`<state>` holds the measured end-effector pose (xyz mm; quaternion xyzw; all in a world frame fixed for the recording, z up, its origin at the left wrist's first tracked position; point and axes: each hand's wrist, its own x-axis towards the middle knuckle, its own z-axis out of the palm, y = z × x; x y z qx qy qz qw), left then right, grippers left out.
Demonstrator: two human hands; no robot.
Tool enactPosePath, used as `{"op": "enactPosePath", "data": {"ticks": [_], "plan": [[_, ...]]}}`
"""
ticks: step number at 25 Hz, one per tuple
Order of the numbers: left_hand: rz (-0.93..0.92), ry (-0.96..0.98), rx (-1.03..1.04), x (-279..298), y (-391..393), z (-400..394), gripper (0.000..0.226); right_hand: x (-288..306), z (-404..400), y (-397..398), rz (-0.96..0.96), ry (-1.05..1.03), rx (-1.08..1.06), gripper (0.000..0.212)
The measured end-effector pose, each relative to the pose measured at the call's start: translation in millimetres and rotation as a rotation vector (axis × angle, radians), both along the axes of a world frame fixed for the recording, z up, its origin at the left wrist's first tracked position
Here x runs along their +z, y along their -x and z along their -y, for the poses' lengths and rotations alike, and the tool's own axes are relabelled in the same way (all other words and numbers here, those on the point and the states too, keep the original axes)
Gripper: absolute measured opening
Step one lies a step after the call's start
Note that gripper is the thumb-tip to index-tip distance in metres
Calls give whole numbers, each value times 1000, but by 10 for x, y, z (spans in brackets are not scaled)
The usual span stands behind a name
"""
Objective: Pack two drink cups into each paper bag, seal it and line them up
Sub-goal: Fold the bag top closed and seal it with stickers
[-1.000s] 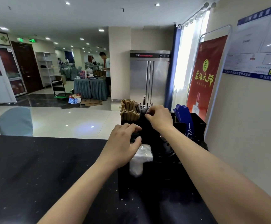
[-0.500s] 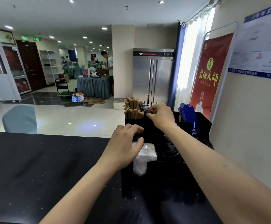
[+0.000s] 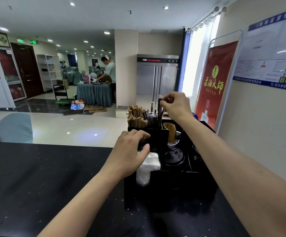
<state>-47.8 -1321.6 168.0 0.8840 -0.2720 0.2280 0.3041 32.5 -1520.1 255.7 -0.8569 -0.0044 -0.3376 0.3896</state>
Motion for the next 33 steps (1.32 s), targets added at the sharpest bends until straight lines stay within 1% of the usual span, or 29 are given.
{"op": "enactPosePath", "data": {"ticks": [3, 10, 14, 17, 20, 22, 25, 30, 33], "plan": [[13, 3, -4, 89, 97, 13, 31, 216, 8, 187, 54, -27, 28, 7], [62, 37, -9, 273, 391, 29, 29, 499, -1, 766, 120, -17, 86, 14], [78, 74, 8, 319, 536, 60, 41, 506, -38, 1098, 70, -21, 146, 15], [28, 81, -2, 291, 658, 78, 48, 466, -52, 1341, 1, -30, 224, 11], [-41, 118, -44, 243, 779, 89, 48, 388, -69, 1556, -73, -59, 316, 7], [-96, 186, -108, 201, 888, 98, 43, 324, -70, 1682, -106, -100, 361, 7], [-177, 301, -197, 100, 1052, 92, 28, 216, -60, 1850, -141, -142, 400, 10], [-235, 368, -257, -70, 1316, 79, 17, 46, -69, 2080, -167, -191, 425, 9], [-261, 384, -257, -127, 1435, 86, 13, -24, -73, 2194, -179, -204, 418, 11]]}}
